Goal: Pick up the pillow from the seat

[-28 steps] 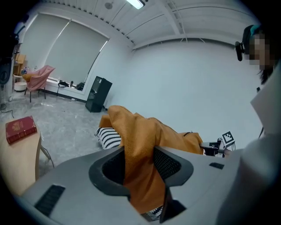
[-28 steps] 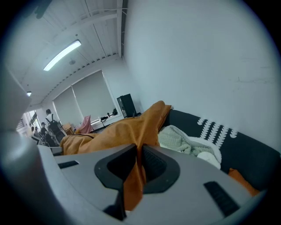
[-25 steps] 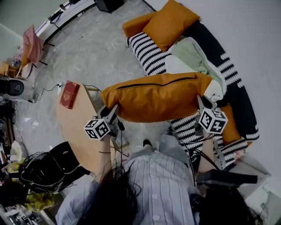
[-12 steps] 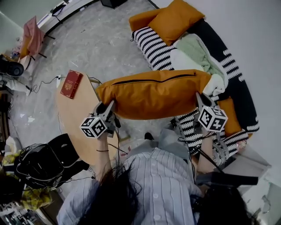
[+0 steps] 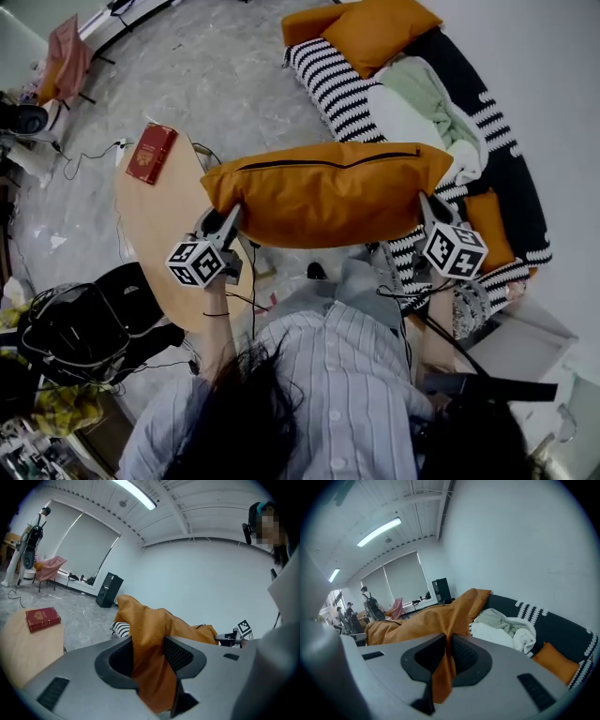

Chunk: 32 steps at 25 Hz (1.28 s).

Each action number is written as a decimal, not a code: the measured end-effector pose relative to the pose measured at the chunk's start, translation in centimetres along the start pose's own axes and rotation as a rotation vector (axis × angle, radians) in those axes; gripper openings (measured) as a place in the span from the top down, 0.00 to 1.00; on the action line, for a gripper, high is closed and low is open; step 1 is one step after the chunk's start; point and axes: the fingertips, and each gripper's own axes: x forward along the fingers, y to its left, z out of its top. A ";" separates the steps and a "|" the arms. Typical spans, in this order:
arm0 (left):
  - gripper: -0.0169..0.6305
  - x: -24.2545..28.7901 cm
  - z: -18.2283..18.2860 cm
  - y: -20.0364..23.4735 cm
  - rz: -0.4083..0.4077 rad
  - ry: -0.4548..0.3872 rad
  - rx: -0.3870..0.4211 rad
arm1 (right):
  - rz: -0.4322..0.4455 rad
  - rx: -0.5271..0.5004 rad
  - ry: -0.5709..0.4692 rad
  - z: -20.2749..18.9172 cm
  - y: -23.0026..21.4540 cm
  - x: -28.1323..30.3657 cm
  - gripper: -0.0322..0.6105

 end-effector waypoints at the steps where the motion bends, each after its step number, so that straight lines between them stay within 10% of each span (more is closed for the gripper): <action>1: 0.68 -0.4 -0.2 0.1 0.001 0.001 -0.001 | 0.000 -0.001 0.004 -0.4 0.2 -0.3 0.87; 32: 0.68 -5.2 -1.5 0.8 0.082 -0.041 -0.045 | 0.018 -0.026 0.026 -1.8 2.7 -1.0 0.88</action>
